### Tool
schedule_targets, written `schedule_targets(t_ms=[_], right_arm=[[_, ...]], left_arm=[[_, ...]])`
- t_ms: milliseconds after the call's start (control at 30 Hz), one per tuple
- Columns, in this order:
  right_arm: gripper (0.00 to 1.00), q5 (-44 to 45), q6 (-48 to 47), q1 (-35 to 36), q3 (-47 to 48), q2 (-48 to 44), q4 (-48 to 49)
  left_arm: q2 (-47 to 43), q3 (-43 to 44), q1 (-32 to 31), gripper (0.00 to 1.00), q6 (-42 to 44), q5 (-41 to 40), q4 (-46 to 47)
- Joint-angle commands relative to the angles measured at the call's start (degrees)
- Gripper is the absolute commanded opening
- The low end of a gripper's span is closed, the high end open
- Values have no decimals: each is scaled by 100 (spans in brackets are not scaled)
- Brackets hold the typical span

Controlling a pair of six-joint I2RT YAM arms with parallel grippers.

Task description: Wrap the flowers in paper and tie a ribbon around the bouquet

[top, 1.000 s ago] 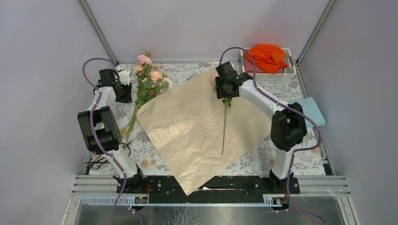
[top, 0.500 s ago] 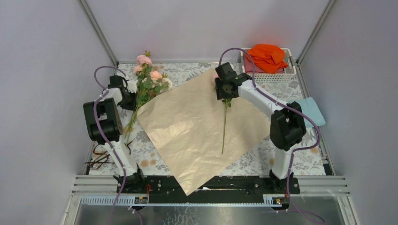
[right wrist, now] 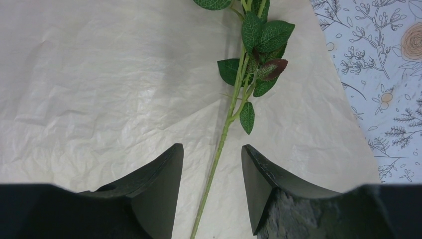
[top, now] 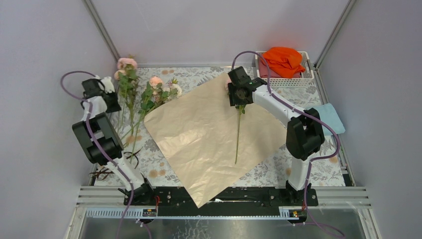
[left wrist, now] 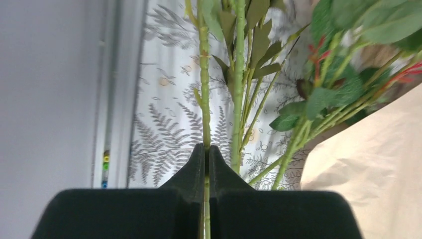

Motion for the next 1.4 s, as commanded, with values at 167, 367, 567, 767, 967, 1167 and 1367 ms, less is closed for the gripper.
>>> schedule_targets(t_ms=[167,367,567,767,967,1167,1367], right_arm=[[54,270,-220,224,74,-311,118],[54,-147,-571,607,152,-396,447],[54,-1948,-122,796,113,-755,1713],[65,-3137,1388,1247,-136,-661,4703],[86,-3114,3183,1509,65,67,6916],[85,-2342,4032,1533,203,418,6565],[83,-1824,4290,1536,-236,209,6650]], left_arm=[[-1335,63,360,0,-531,1561,462],[-2793,-565,-405,0,531,919,728],[-2300,714,-188,0,53,3676,-1042],[-2455,162,-597,0,-920,4880,-426],[-2947,-280,-1412,0,-1204,4827,24],[-3082,-532,-1793,0,-1801,4652,463],[-3103,-724,-2100,0,-2039,4500,718]])
